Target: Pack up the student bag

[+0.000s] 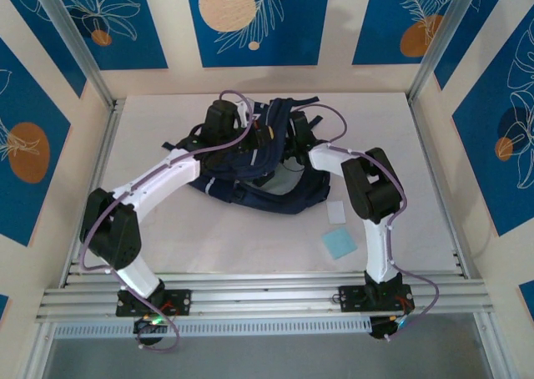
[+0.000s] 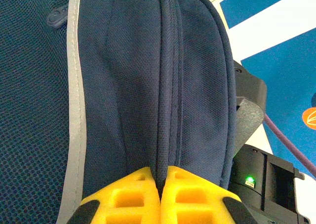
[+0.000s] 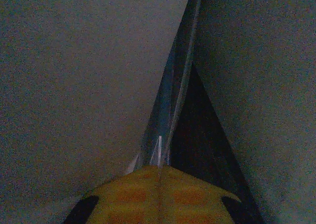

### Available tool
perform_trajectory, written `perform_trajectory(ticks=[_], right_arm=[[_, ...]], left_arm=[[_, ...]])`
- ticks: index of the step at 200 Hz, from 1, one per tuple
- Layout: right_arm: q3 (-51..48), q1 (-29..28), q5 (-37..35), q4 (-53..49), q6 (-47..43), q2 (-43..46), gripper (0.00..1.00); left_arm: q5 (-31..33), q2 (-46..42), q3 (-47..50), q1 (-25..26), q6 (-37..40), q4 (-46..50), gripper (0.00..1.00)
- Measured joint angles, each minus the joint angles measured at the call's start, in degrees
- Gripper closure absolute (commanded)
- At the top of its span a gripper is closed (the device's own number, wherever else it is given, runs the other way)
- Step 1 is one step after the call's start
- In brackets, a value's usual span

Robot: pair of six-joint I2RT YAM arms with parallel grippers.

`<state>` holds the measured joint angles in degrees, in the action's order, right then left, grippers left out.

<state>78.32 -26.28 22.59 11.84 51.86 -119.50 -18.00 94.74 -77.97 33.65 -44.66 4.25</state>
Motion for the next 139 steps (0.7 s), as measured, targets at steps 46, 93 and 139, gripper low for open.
perform_trajectory(ticks=[46,93,139], right_arm=[[-9.0,5.4,1.2,-3.8,-2.7,6.4,0.49],[-15.3,12.5,0.0,-18.3,-10.8,23.8,0.42],[-22.3,13.4,-5.6,-32.2,-15.9,41.2,0.29]], left_arm=[[0.0,2.3,-1.3,0.5,0.2,-0.2,1.00],[0.0,4.3,-3.0,0.8,0.2,-0.3,0.99],[0.3,4.9,-3.4,0.7,3.2,-0.5,0.44]])
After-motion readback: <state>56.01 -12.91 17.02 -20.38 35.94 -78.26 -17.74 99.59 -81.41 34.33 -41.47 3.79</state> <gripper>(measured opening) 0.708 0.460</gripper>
